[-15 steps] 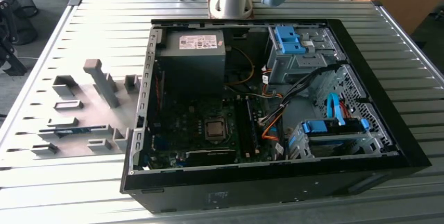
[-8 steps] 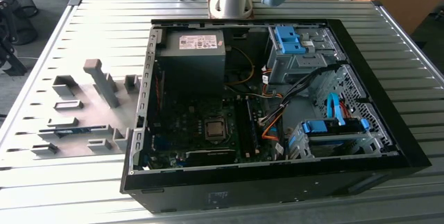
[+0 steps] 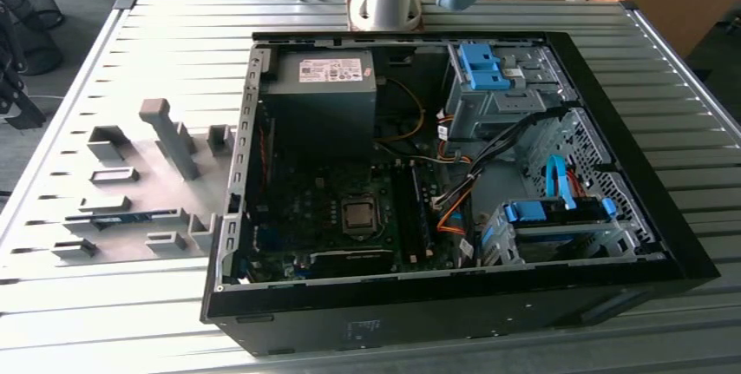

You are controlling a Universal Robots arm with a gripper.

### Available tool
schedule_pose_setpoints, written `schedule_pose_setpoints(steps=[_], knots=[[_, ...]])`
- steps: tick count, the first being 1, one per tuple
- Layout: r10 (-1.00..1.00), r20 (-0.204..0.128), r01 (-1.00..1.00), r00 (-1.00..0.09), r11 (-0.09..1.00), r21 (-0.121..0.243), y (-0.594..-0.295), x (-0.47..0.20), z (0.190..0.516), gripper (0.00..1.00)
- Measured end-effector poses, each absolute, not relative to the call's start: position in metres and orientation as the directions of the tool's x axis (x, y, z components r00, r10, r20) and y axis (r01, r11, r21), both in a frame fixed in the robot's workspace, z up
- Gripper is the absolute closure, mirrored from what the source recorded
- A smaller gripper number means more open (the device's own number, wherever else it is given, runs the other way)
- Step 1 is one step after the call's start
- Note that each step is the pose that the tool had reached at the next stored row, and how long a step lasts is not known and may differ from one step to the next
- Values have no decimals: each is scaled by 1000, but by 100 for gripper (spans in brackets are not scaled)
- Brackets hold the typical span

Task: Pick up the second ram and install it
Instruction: 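Pick up the second ram and move it above second insertion slot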

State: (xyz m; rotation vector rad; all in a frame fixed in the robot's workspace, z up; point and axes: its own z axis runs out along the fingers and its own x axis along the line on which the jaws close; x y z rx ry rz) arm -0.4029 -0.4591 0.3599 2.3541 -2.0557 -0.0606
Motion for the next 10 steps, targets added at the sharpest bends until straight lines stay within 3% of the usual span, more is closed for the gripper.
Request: schedule_pose_setpoints(steps=[6, 7, 9, 10], knots=[[-990, -19, -989, 139, -140, 37, -459, -403, 359, 89], [-990, -19, -989, 140, -140, 36, -459, -403, 358, 84], [-990, -18, -990, 138, -139, 29, -460, -403, 355, 84], [-991, -17, -991, 133, -133, 28, -460, -403, 354, 76]])
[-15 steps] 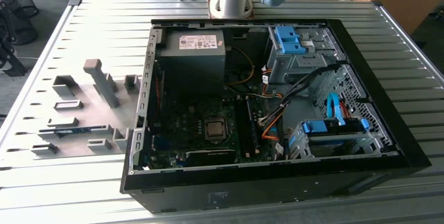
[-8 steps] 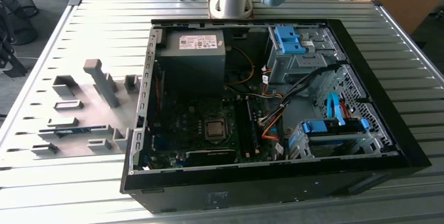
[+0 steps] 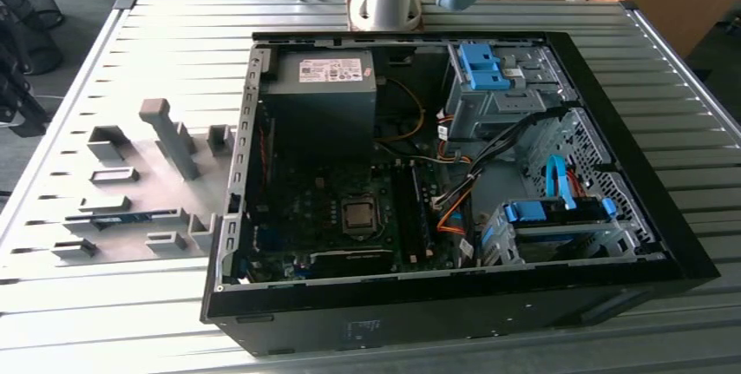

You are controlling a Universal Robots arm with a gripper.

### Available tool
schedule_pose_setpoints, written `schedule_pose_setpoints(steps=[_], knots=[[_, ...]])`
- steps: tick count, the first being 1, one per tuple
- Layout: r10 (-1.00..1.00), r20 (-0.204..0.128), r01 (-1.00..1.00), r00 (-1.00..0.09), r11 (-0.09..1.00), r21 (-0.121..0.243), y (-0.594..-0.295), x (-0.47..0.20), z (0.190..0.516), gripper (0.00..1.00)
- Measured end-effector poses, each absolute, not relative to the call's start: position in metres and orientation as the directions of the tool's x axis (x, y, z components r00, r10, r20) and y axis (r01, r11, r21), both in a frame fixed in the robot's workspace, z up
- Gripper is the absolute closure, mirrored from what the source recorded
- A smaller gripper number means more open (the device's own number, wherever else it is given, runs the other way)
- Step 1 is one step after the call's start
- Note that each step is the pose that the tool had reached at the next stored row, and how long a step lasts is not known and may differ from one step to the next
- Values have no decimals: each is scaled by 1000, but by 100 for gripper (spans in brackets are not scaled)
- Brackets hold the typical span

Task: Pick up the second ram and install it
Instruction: 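Pick up the second ram and move it above second insertion slot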

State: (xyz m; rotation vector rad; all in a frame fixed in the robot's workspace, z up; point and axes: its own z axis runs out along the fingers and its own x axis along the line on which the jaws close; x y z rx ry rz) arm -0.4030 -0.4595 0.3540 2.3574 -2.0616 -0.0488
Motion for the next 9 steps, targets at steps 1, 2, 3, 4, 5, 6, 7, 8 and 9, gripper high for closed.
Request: schedule_pose_setpoints(steps=[1, 2, 3, 4, 5, 6, 7, 8, 9], knots=[[-992, -17, -992, 124, -125, 26, -459, -403, 352, 76], [-993, -17, -993, 113, -113, 26, -459, -403, 351, 76], [-995, -17, -995, 99, -99, 25, -459, -403, 349, 76], [-996, -17, -996, 85, -85, 25, -459, -403, 347, 76], [-997, -17, -997, 74, -74, 25, -459, -403, 345, 76], [-998, -17, -997, 67, -68, 25, -459, -403, 344, 76], [-998, -17, -998, 63, -64, 25, -459, -403, 342, 75], [-998, -17, -998, 61, -62, 25, -459, -403, 340, 69], [-998, -17, -998, 61, -61, 25, -459, -403, 338, 69]])
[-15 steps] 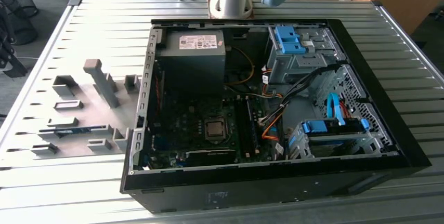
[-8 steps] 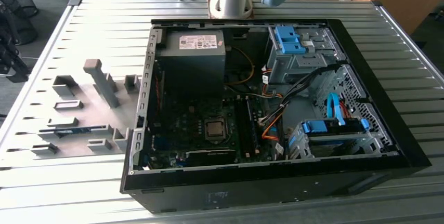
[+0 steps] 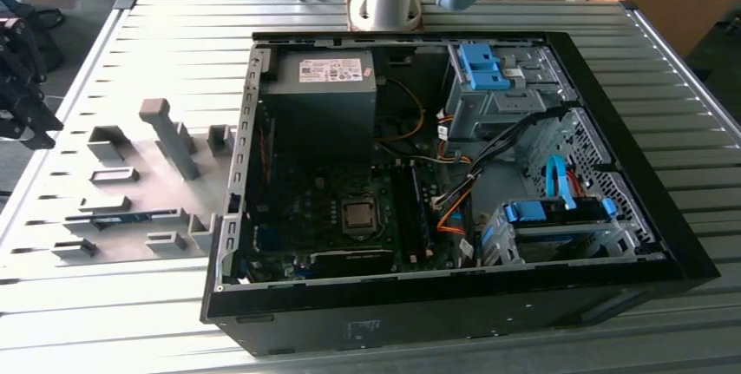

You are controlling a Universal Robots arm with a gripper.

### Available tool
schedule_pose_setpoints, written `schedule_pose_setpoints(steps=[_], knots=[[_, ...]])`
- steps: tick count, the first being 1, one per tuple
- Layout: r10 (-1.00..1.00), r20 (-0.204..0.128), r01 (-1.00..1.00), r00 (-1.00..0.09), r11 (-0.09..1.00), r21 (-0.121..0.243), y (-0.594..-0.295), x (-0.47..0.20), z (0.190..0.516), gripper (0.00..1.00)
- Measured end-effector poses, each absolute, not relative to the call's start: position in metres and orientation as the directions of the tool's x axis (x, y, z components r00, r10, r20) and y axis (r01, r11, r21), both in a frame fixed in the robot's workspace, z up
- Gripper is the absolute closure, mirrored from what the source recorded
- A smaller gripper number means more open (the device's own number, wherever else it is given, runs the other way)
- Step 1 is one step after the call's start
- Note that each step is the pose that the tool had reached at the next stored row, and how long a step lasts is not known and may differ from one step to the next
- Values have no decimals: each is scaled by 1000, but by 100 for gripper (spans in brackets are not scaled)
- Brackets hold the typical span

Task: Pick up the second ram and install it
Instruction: 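Pick up the second ram and move it above second insertion slot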

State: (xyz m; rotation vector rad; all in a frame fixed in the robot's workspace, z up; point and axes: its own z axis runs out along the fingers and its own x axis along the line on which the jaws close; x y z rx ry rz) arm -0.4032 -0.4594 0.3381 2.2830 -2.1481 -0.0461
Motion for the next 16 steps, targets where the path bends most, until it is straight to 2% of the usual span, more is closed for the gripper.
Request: schedule_pose_setpoints(steps=[16], knots=[[-998, -18, -998, 57, -57, 25, -459, -403, 327, 69]])
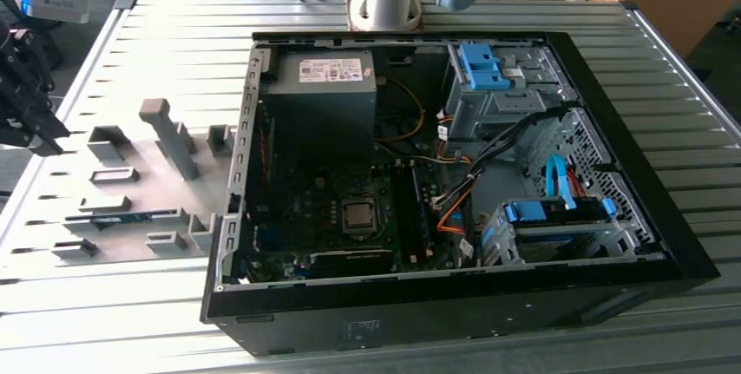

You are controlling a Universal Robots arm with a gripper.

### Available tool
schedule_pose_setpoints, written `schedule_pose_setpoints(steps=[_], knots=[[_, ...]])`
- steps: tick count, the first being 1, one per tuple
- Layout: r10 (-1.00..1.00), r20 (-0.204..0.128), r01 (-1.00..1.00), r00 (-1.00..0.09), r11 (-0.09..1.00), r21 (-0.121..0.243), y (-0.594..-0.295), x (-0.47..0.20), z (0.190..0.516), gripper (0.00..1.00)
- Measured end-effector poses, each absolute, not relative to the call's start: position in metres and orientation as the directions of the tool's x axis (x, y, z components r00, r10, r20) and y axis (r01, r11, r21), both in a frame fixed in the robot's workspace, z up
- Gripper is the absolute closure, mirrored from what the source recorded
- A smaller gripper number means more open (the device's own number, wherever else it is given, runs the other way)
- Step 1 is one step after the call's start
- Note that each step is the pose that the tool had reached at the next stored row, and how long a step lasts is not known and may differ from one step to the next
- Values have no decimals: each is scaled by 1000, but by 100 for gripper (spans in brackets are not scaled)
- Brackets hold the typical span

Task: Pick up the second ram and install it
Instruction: 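Pick up the second ram and move it above second insertion slot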

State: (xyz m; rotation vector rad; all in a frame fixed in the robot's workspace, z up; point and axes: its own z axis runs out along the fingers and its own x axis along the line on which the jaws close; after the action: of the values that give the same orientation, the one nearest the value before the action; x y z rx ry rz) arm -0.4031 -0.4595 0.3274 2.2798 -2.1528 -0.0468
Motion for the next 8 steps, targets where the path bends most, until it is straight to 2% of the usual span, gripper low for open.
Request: schedule_pose_setpoints(steps=[8], knots=[[-998, -18, -998, 57, -57, 24, -459, -403, 324, 69]])
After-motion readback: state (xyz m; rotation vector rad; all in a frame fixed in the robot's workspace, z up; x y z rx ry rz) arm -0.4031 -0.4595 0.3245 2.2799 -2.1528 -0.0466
